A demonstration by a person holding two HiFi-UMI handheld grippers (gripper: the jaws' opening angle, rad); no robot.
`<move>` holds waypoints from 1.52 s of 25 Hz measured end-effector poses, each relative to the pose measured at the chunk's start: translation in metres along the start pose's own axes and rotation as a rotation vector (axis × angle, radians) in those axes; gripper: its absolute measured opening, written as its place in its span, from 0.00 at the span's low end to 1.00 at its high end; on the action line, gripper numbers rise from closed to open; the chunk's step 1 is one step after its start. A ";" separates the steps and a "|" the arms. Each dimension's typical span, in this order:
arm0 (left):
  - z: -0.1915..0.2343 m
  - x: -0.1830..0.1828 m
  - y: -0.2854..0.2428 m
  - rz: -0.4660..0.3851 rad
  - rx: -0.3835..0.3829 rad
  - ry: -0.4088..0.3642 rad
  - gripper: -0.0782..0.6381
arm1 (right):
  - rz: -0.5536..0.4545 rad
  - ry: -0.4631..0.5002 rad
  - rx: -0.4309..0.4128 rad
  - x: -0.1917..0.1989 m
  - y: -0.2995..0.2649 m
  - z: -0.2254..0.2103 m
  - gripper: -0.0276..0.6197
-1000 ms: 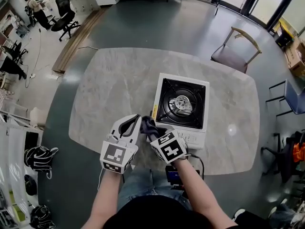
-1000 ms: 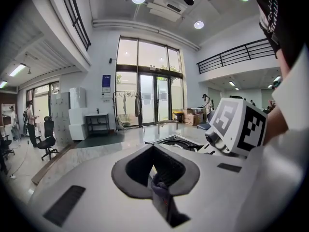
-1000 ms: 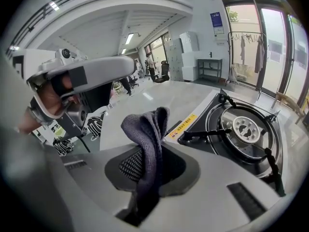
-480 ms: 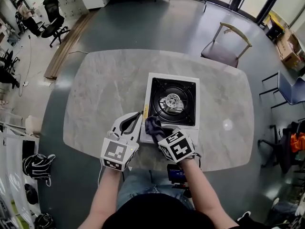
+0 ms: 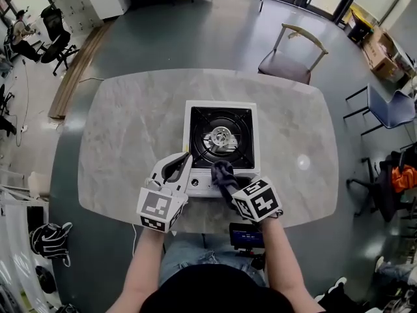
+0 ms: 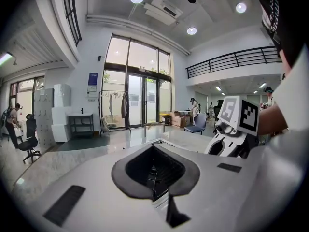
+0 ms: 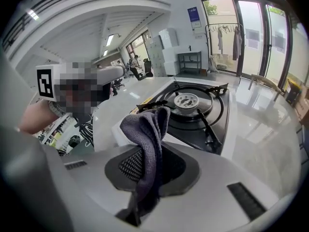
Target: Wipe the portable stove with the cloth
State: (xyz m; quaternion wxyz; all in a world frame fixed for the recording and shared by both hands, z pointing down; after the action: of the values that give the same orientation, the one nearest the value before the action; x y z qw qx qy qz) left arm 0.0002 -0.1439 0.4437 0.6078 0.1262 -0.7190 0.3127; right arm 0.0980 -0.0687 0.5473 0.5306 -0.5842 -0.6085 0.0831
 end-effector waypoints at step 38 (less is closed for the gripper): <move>0.026 -0.001 0.000 -0.019 -0.052 -0.001 0.12 | -0.077 0.193 0.146 -0.060 0.092 -0.030 0.15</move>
State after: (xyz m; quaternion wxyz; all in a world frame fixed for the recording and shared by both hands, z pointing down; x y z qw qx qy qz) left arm -0.0203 -0.1597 0.4415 0.6134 0.1174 -0.7259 0.2882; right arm 0.1630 -0.1046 0.4608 0.6305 -0.5258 -0.5687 0.0501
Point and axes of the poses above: the fingertips, and each gripper's own axes: y backward along the fingers, z to its left, x out of its underside, the point moved 1 cm from there along y, backward along the fingers, and after that the axes turned 12 degrees about -x, right-handed, at the moved point
